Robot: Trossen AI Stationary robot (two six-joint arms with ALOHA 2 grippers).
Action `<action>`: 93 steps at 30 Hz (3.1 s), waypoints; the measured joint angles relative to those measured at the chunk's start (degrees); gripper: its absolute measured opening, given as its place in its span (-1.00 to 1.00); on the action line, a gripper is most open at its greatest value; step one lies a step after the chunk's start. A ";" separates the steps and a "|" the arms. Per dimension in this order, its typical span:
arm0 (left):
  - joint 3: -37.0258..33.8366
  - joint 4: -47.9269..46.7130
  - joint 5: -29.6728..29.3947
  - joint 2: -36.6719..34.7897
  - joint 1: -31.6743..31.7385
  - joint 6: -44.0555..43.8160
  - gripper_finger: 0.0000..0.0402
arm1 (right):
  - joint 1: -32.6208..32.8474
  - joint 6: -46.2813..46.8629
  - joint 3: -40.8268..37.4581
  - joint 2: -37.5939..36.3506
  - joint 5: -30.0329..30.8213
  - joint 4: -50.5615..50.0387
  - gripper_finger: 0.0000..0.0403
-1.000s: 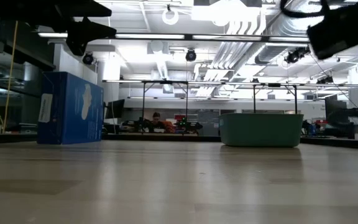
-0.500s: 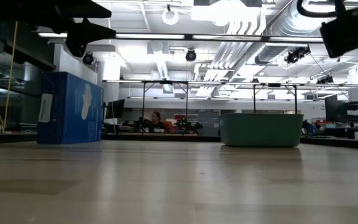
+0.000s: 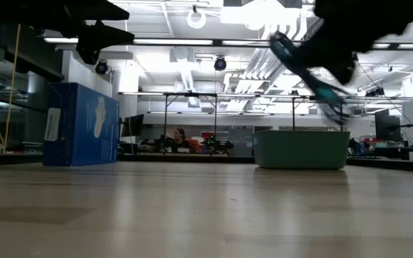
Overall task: Pick and place USB-C Cables
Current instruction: Put the blue charger cable into the green bin
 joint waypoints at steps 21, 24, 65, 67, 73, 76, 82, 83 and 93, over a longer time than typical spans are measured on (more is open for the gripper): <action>0.00 13.36 3.63 9.65 0.00 12.80 0.01 | -19.95 -31.81 -0.79 1.44 -24.27 36.17 -0.98; 0.00 13.45 2.49 10.15 0.15 13.44 0.01 | -19.95 -30.87 -0.79 1.44 -23.95 35.45 -0.98; 0.00 14.16 1.51 9.86 0.13 11.52 0.01 | -37.79 -21.30 28.48 1.40 8.60 -36.77 -1.00; 0.00 14.16 1.50 9.86 0.13 11.56 0.01 | -38.72 -19.85 28.62 2.29 7.12 -37.71 -1.00; 0.00 14.35 1.52 9.86 0.11 11.45 0.01 | -41.05 -19.03 28.63 9.85 3.49 -41.41 -1.00; 0.00 14.36 1.52 9.86 0.13 11.54 0.01 | -42.69 -20.21 28.61 14.76 2.23 -43.35 -1.00; 0.00 14.32 1.52 9.86 0.12 12.00 0.01 | -45.72 -20.48 28.58 20.87 1.06 -50.86 -1.00; 0.00 14.34 1.52 9.86 0.11 12.00 0.01 | -45.94 -20.50 28.58 21.47 0.91 -51.75 -1.00; 0.00 14.69 1.52 9.86 0.13 12.02 0.01 | -46.78 -20.99 28.58 22.73 -10.34 -53.91 -0.97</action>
